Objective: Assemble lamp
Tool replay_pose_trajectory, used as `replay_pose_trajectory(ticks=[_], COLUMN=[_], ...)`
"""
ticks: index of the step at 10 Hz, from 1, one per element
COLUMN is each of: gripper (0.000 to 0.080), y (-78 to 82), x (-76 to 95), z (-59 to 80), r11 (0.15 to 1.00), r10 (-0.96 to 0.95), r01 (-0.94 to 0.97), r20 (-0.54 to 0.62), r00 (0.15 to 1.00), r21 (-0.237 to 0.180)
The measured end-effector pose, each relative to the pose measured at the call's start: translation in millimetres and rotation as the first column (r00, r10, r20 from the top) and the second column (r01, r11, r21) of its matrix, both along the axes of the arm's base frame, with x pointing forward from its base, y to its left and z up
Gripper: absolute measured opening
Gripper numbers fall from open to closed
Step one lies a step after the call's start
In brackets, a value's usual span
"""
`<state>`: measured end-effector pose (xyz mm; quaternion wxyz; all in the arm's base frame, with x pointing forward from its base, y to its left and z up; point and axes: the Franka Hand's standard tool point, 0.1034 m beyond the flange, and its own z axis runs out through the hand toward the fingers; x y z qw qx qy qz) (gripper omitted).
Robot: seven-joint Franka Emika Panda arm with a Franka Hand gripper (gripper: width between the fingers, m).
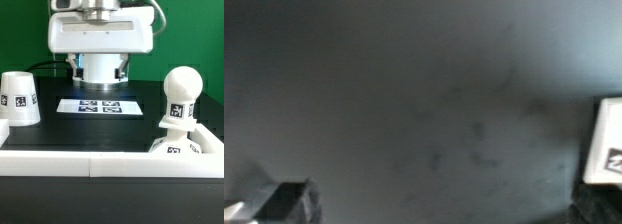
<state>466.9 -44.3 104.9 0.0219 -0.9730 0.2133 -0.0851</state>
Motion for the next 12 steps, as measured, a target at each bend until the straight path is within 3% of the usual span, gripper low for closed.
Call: replay_pose_trajectory(ticks=[6,8,12], gripper=[0.0699,0.0699,0.0699], y=[0.0,-27.3,-87.3], x=[-0.6,-12.4,-17.1], z=[-1.3,5.6,18.8], r11=[1.000,1.000,1.000], r10=[0.008,-0.015,-0.010], r01=[-0.008,0.015,0.010], r20=[-0.003,-0.018,-0.006], r00=[1.000,1.000,1.000], r21=[-0.002,0.001,-0.016])
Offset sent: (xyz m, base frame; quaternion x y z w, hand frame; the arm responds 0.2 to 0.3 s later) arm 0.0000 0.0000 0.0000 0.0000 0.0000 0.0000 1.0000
